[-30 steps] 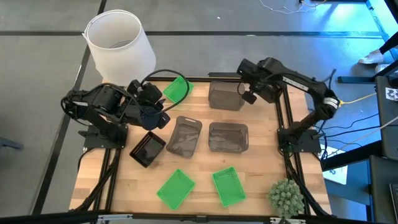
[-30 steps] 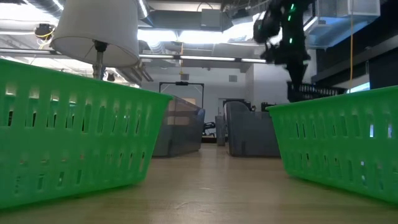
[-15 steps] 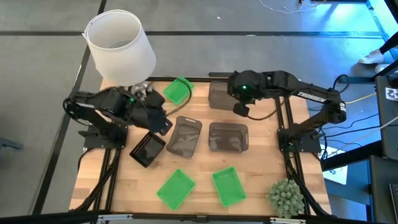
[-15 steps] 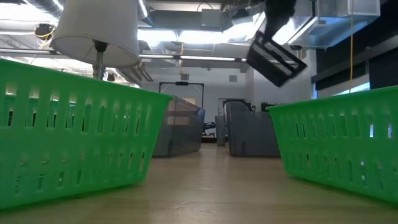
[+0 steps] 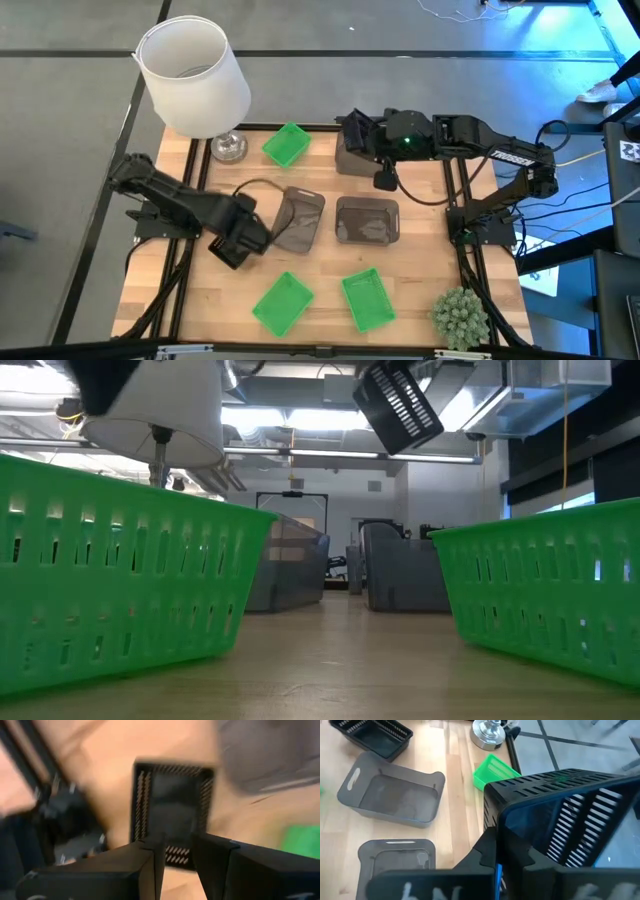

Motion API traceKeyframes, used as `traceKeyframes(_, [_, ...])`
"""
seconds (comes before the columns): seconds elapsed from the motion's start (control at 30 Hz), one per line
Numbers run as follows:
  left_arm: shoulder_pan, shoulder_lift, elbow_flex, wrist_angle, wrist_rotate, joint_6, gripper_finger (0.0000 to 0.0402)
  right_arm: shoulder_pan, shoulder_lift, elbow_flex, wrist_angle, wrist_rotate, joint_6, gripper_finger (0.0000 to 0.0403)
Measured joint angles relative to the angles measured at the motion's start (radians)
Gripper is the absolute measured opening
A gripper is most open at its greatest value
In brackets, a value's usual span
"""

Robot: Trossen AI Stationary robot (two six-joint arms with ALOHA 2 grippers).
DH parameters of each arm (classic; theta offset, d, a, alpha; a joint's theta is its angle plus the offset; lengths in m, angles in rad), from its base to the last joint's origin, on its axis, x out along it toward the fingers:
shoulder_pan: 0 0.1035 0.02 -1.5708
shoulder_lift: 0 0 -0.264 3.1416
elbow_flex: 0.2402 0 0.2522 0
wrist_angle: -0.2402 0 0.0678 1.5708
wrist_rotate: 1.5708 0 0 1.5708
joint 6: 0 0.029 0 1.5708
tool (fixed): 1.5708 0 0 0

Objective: Stack baskets by color
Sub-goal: Stack the top black bin on the bottom black bin

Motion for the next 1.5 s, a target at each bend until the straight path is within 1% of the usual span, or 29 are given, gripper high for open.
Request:
traceKeyframes(0.13, [-0.057, 0.000, -0.111, 0.001, 0.133, -0.065, 0.0082, 0.000, 0.000, 0.000, 0.000, -0.006, -0.002, 0.0006])
traceKeyframes(0.17, [-0.072, 0.000, -0.137, 0.003, 0.151, -0.072, 0.0082, 0.000, 0.000, 0.000, 0.000, -0.006, -0.001, 0.0006])
traceKeyframes(0.2, [-0.087, 0.000, -0.163, 0.007, 0.154, -0.082, 0.0082, 0.000, 0.000, 0.000, 0.000, -0.006, -0.001, 0.0006])
traceKeyframes(0.27, [-0.107, 0.000, -0.214, 0.021, 0.123, -0.095, 0.0082, 0.000, 0.000, 0.000, 0.000, -0.006, 0.000, 0.0006])
traceKeyframes(0.4, [-0.119, 0.000, -0.293, 0.044, 0.080, -0.122, 0.0082, 0.000, 0.000, 0.000, 0.000, -0.007, 0.009, 0.0006])
traceKeyframes(0.5, [-0.131, 0.000, -0.324, 0.052, 0.103, -0.133, 0.0082, 0.000, 0.000, 0.000, 0.000, -0.007, 0.032, 0.0006])
traceKeyframes(0.57, [-0.144, 0.000, -0.326, 0.096, 0.117, -0.131, 0.0082, -0.001, 0.000, 0.000, 0.000, -0.007, 0.036, 0.0006])
traceKeyframes(0.6, [-0.153, 0.000, -0.326, 0.123, 0.103, -0.126, 0.0082, -0.001, 0.000, 0.000, 0.000, -0.007, 0.039, 0.0006])
traceKeyframes(0.67, [-0.169, 0.000, -0.326, 0.164, 0.030, -0.109, 0.0082, -0.001, 0.000, 0.000, 0.000, -0.007, 0.055, 0.0006])
traceKeyframes(0.73, [-0.176, 0.000, -0.326, 0.175, -0.051, -0.107, 0.0082, -0.001, 0.000, 0.000, -0.001, -0.007, 0.058, 0.0006])
traceKeyframes(0.8, [-0.171, 0.000, -0.326, 0.173, -0.105, -0.106, 0.0082, -0.001, 0.000, 0.000, -0.001, -0.007, 0.058, 0.0006])
traceKeyframes(0.87, [-0.165, 0.000, -0.330, 0.181, -0.141, -0.095, 0.0082, -0.001, 0.000, 0.000, -0.001, -0.007, 0.058, 0.0006])
traceKeyframes(0.97, [-0.146, -0.001, -0.378, 0.255, -0.183, -0.040, 0.0082, -0.001, 0.000, 0.000, -0.001, -0.007, 0.059, 0.0006])
traceKeyframes(1.03, [-0.130, -0.001, -0.425, 0.303, -0.197, -0.032, 0.0082, -0.001, 0.000, 0.000, -0.001, -0.007, 0.061, 0.0006])
traceKeyframes(1.2, [-0.084, 0.000, -0.525, 0.371, -0.172, -0.026, 0.0082, -0.001, 0.000, 0.000, -0.001, -0.007, 0.061, 0.0006])
traceKeyframes(1.4, [-0.020, 0.000, -0.612, 0.516, -0.174, 0.083, 0.0082, -0.001, 0.000, 0.000, -0.002, -0.007, 0.061, 0.0006])
traceKeyframes(1.5, [0.016, 0.000, -0.637, 0.563, -0.197, 0.135, 0.0082, -0.001, 0.001, 0.000, -0.002, -0.007, 0.062, 0.0006])
